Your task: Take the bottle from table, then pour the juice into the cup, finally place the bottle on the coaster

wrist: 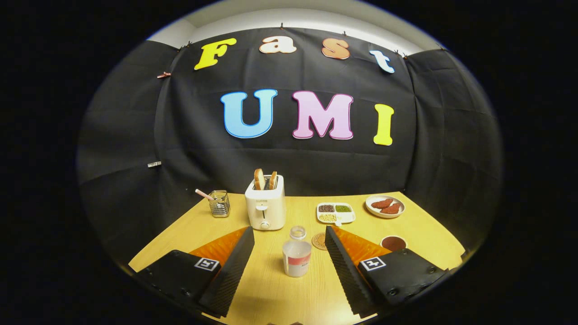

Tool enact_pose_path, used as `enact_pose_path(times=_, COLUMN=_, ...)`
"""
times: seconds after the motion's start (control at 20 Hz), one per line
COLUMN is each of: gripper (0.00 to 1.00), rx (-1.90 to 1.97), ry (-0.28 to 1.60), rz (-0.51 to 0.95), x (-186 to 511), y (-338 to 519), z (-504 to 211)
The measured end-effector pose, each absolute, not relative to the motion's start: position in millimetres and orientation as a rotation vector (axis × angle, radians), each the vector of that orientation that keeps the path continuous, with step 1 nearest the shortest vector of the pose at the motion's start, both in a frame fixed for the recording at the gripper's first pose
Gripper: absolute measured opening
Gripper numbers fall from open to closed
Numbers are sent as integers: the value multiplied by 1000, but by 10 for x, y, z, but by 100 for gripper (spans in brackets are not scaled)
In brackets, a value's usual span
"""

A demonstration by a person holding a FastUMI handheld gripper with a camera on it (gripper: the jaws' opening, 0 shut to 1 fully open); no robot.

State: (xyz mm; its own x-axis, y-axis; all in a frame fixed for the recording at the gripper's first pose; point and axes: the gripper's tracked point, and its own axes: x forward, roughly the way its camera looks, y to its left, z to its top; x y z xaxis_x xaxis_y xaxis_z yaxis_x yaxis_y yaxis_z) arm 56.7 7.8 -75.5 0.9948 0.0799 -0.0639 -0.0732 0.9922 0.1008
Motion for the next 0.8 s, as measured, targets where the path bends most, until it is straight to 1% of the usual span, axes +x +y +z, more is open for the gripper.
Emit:
enact_pose_path(times=0.5, gripper=97, rx=39, ry=118, rz=-31, x=911, y=141, z=-1540)
enact_pose_path(times=0.8, gripper=97, rx=8, ry=148, rz=-102, x=1170, y=155, z=-1809)
